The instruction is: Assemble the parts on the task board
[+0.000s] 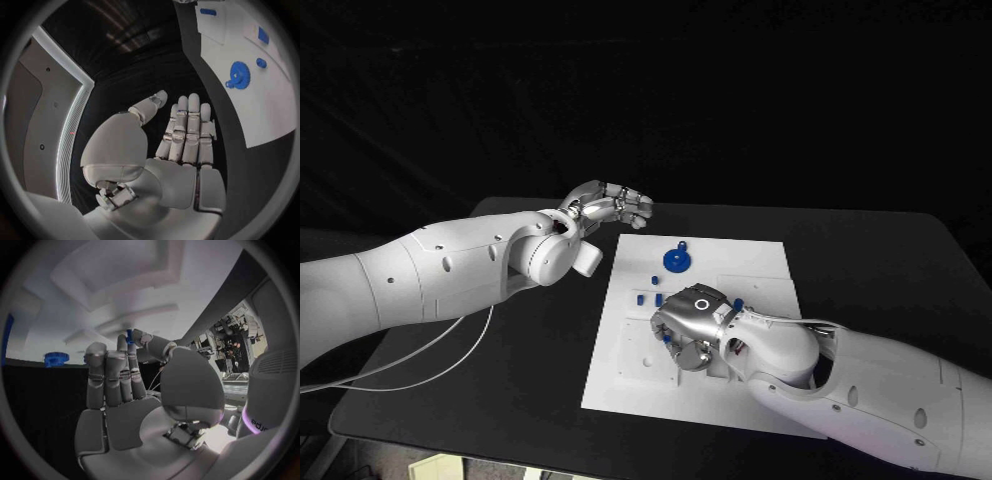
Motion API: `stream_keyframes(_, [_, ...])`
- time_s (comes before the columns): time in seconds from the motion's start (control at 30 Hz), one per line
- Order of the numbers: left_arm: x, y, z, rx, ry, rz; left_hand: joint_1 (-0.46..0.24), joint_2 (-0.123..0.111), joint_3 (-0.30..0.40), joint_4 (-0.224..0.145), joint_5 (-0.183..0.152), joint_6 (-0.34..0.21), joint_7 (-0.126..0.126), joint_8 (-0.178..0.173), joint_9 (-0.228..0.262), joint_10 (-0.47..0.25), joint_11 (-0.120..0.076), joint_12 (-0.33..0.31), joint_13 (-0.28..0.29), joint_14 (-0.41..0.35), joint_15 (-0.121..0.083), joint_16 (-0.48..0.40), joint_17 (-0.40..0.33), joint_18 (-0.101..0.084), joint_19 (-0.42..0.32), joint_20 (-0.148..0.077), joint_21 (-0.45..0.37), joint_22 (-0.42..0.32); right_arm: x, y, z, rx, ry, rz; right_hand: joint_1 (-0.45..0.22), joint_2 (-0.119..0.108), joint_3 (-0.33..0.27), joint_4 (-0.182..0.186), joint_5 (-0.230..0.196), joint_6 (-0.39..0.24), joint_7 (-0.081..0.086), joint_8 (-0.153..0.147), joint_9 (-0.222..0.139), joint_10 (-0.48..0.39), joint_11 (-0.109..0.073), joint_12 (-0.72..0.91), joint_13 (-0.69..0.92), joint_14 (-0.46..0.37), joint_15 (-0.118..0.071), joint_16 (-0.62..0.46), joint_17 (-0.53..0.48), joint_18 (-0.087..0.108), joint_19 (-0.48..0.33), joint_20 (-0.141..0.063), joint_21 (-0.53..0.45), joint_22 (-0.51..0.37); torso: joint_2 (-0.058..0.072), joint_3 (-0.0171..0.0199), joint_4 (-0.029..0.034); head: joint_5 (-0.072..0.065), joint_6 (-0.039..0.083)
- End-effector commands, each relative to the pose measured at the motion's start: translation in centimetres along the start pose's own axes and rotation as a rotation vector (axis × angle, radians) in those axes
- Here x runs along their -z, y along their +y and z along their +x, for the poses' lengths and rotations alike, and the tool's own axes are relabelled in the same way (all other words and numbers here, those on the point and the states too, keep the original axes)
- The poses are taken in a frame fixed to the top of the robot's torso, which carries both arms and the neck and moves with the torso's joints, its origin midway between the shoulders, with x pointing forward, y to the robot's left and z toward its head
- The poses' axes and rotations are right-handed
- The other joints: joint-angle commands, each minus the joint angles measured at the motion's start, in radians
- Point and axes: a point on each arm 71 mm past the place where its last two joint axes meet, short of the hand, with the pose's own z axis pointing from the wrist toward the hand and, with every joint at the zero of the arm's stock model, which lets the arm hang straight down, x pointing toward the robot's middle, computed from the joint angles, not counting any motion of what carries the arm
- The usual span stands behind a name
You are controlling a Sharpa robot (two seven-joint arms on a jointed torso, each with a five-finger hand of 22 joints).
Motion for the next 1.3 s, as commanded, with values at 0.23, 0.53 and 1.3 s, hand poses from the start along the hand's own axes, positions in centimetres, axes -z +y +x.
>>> stream_keyframes(0.23, [0.0,-0.2,0.1,0.009,0.011,0.005,-0.005,-0.003,0.001,0.001,0.004,-0.007,0.0,0.006,-0.001,-0.007,0.002,0.0,-0.002,0.008,0.003,-0.007,0.002,-0.003,-0.001,0.005,-0.006,0.002,0.2,-0.1,0.9,0.012,0.052,0.001,-0.012,0.007,-0.019,-0.007,0.049,0.002,0.003,0.001,0.005,0.055,-0.001,-0.004,0.004,-0.001,-0.006,-0.008,-0.001,0.084,-0.007,-0.004,0.003,0.018,0.0,-0.0001,-0.0005,-0.003,-0.001])
stream_keyframes(0.53, [0.0,-0.1,0.1,0.01,0.012,0.002,-0.006,-0.004,0.0,0.002,0.003,-0.008,0.001,0.006,-0.001,-0.009,0.003,-0.001,-0.002,0.007,0.003,-0.009,0.004,-0.003,-0.002,0.005,-0.007,0.003,0.4,-0.5,0.8,-0.038,0.035,0.013,-0.104,-0.041,-0.123,-0.003,0.186,-0.05,0.026,-0.028,0.002,0.008,0.02,-0.042,-0.001,-0.013,0.015,-0.013,-0.002,0.084,-0.018,0.004,0.001,0.019,0.0,0.0011,-0.0007,-0.005,0.0])
stream_keyframes(1.3, [-0.1,-0.1,0.0,0.009,0.012,0.001,-0.005,-0.005,0.0,0.002,0.003,-0.009,0.001,0.006,-0.002,-0.012,0.004,-0.001,-0.003,0.005,0.004,-0.014,0.007,-0.003,-0.003,0.006,-0.009,0.004,2.7,-1.6,-1.7,-0.13,-0.123,0.054,-0.079,-0.077,-0.197,0.024,0.054,-0.162,0.071,-0.074,-0.011,-0.1,0.068,-0.111,-0.061,-0.028,0.06,0.005,-0.006,0.084,-0.04,0.017,-0.003,0.017,-0.001,0.0017,-0.0013,-0.025,0.019])
